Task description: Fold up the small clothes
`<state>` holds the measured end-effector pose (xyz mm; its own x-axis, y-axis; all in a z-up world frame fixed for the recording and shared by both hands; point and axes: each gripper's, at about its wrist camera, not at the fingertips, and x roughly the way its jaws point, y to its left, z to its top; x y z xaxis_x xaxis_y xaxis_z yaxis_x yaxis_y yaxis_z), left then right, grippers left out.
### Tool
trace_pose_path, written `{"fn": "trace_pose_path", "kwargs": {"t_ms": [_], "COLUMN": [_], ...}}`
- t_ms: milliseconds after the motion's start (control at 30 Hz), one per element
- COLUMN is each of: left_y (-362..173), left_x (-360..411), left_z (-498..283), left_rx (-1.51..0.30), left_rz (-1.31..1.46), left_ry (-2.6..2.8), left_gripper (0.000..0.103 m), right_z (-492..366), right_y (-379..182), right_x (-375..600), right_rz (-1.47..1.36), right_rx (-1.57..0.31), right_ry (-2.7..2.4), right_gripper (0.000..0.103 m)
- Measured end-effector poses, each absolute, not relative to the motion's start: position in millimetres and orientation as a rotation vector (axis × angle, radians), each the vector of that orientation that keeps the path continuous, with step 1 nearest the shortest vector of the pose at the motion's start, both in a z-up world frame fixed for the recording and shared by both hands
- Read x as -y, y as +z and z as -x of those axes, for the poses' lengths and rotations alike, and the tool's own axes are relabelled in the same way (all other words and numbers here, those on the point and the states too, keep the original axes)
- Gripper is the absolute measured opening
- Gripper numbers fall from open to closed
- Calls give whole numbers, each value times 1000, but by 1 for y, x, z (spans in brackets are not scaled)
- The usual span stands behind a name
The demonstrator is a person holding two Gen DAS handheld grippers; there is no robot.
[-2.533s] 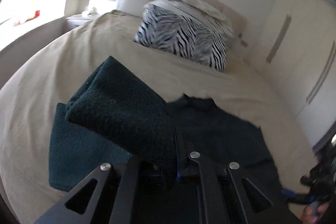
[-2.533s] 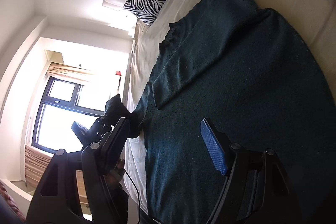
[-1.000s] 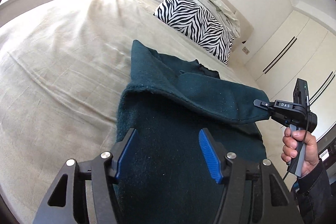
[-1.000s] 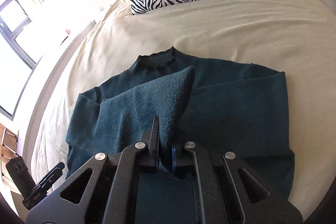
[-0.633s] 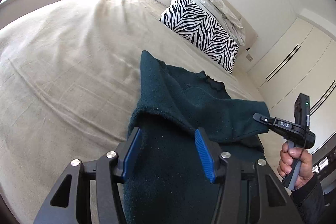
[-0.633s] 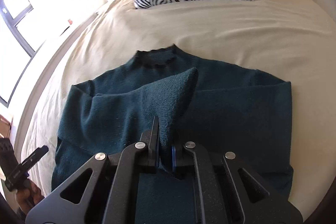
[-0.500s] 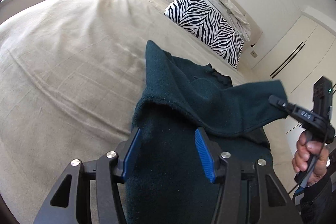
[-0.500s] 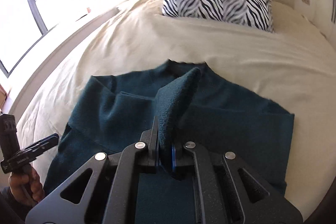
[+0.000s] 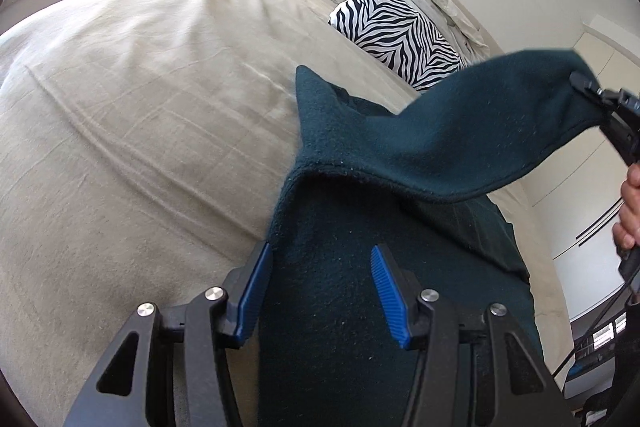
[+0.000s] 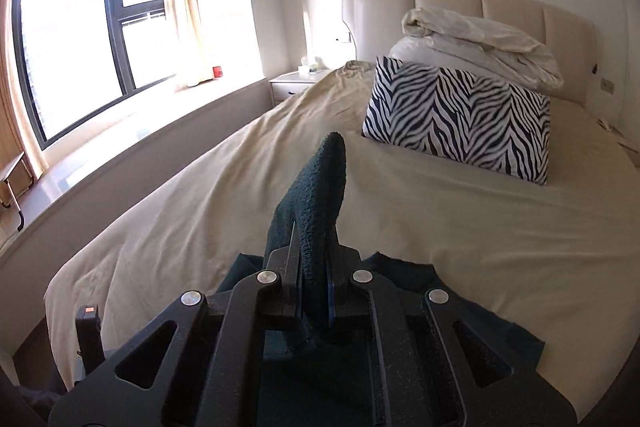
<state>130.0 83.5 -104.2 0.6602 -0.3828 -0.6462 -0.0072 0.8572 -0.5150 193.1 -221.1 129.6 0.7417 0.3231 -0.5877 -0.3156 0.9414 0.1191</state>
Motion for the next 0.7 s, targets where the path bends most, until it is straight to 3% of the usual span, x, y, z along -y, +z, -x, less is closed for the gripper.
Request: {"fn": "trace_pose_path", "kwargs": {"t_ms": [267, 700], "left_y": [-105, -49], "left_x": [-86, -92], "left_z": [-129, -169], "left_rx": [-840, -749], "left_rz": [506, 583], "left_ry": [-211, -311], "left_gripper": [55, 55], "right_z": [-221, -198], "right_y": [-27, -92], "right_x": [327, 374], "right_rz": [-289, -603], "right_rx": [-1009, -1053], "right_ry": [130, 111], "right_gripper": [7, 8]}}
